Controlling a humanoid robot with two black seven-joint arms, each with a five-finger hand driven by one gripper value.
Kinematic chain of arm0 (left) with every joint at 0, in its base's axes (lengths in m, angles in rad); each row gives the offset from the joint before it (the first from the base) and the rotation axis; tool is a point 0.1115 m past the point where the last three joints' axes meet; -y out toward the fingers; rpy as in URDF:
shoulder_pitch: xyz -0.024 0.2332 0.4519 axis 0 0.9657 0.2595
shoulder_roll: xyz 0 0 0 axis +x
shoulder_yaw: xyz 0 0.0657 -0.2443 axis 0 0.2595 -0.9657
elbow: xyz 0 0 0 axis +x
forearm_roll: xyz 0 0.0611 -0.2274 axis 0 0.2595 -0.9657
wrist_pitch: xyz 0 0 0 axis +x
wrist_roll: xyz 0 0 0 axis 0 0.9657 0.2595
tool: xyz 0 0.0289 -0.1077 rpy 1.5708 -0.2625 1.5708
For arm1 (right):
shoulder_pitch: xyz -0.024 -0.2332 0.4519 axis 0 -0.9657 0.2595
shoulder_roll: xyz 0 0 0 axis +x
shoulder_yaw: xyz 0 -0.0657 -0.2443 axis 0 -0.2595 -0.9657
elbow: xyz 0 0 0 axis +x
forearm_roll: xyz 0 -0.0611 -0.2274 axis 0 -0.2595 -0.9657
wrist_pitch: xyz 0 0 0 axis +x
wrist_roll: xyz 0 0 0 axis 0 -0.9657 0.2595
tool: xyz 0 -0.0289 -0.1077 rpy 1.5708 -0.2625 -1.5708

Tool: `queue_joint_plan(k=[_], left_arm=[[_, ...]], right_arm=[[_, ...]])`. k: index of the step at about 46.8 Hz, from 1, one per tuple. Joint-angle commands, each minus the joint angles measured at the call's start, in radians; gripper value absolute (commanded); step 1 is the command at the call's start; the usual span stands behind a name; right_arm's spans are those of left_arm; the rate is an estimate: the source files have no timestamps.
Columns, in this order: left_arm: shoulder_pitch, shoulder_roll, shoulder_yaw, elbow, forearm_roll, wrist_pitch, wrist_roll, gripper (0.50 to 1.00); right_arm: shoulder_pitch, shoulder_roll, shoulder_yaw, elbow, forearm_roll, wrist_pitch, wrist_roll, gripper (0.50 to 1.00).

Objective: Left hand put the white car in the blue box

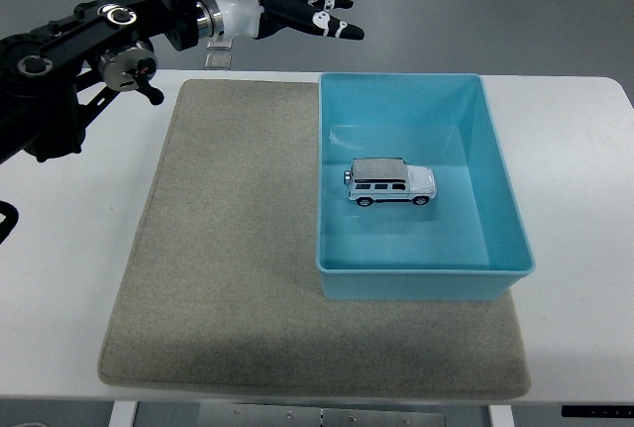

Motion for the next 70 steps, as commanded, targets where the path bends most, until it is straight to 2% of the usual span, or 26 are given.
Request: queue_joint_plan(k=[1,6,11,25,31,36,40,53,70], left_arm=[[0.024,0.058,0.000,0.001,-0.153,-0.046,0.009,0.996],[0.065,0.095,-0.001,0.016,-0.272,-0.128,0.038,0.996],[0.116,0.111,-0.024,0.056,-0.348,-0.186,0.075,0.999],[0.298,0.126,-0.171,0.093,-0.468,-0.186,0.213,0.999],[0.354,0.128,-0.245,0.093,-0.491,-0.186,0.280,0.999],[0.387,0.128,-0.274,0.108,-0.534,-0.186,0.317,0.999],[0.391,0.129,-0.276,0.124,-0.557,-0.186,0.331,0.999],[0.392,0.131,-0.277,0.166,-0.589,-0.186,0.331,0.999],[0.398,0.131,-0.276,0.171,-0.589,-0.186,0.331,0.999]], right_arm=[[0.000,0.000,0.000,0.000,0.000,0.000,0.000,0.936],[0.000,0.000,0.000,0.000,0.000,0.000,0.000,0.936],[0.000,0.000,0.000,0.000,0.000,0.000,0.000,0.936],[0.000,0.000,0.000,0.000,0.000,0.000,0.000,0.936],[0.000,0.000,0.002,0.000,0.000,0.000,0.000,0.936],[0.000,0.000,0.000,0.000,0.000,0.000,0.000,0.936],[0.000,0.000,0.000,0.000,0.000,0.000,0.000,0.936],[0.000,0.000,0.000,0.000,0.000,0.000,0.000,0.936],[0.000,0.000,0.000,0.000,0.000,0.000,0.000,0.936]])
